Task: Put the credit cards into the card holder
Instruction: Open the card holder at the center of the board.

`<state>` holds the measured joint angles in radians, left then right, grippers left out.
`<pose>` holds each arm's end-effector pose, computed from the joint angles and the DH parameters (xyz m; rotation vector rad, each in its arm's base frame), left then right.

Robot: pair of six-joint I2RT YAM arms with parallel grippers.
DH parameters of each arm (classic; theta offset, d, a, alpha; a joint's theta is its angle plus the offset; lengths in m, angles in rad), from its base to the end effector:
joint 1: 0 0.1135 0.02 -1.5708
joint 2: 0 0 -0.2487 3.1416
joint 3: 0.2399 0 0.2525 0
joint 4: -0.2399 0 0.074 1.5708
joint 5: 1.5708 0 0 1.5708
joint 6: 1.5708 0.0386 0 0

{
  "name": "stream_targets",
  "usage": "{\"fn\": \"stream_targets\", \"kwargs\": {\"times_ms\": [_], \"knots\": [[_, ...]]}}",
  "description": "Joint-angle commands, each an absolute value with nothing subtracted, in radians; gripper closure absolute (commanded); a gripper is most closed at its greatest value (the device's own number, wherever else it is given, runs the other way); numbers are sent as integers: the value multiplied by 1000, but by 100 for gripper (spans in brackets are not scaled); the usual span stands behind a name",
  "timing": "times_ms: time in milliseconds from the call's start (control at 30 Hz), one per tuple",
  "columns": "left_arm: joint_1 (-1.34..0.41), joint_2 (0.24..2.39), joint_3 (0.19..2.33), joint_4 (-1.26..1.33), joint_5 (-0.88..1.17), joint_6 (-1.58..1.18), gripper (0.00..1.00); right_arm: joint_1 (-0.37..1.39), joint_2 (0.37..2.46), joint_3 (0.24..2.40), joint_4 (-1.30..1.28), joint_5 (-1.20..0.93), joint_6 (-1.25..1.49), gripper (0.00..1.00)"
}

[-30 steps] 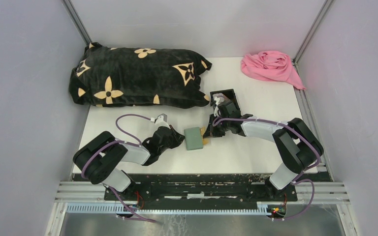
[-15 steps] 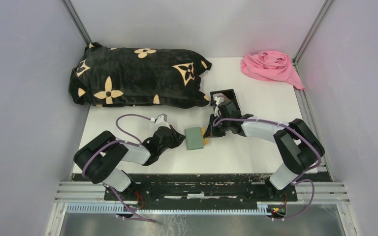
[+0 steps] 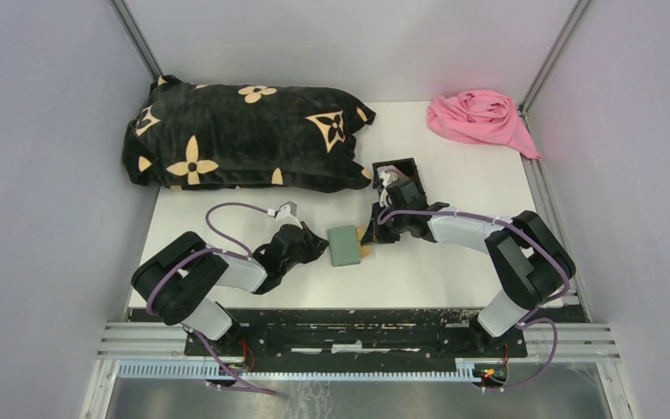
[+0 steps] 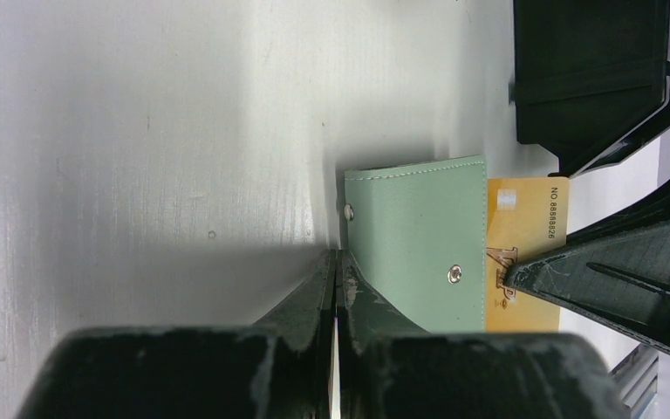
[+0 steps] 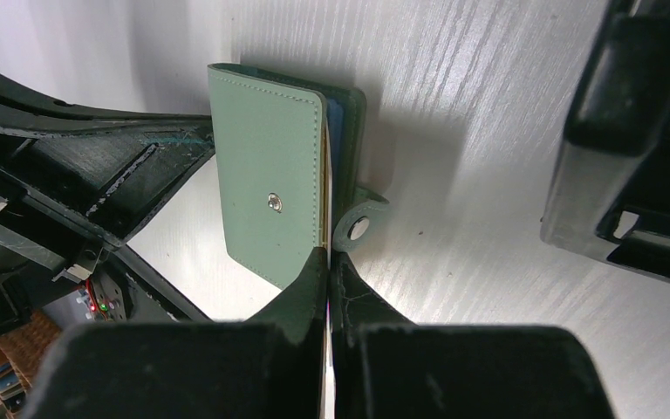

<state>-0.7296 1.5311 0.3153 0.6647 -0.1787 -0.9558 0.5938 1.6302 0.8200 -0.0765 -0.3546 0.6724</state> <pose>0.1887 -0.1596 0.0942 -0.3607 2.1915 -0.7936 0.2552 0.1884 0.1400 -0.0645 2.6424 0.9367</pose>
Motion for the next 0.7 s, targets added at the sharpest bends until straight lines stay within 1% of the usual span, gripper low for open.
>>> {"fn": "stream_targets", "kwargs": {"times_ms": [0,333,667], "knots": [[-728,1568,303,571,-173,-917,96,595,1591,836,-92,-324,644,99],[-729,1574,303,577,-170,-918,96,595,1576,839,-108,-318,638,99],[-729,1580,299,585,-166,-920,96,595,1604,824,-52,-347,668,99]]}}
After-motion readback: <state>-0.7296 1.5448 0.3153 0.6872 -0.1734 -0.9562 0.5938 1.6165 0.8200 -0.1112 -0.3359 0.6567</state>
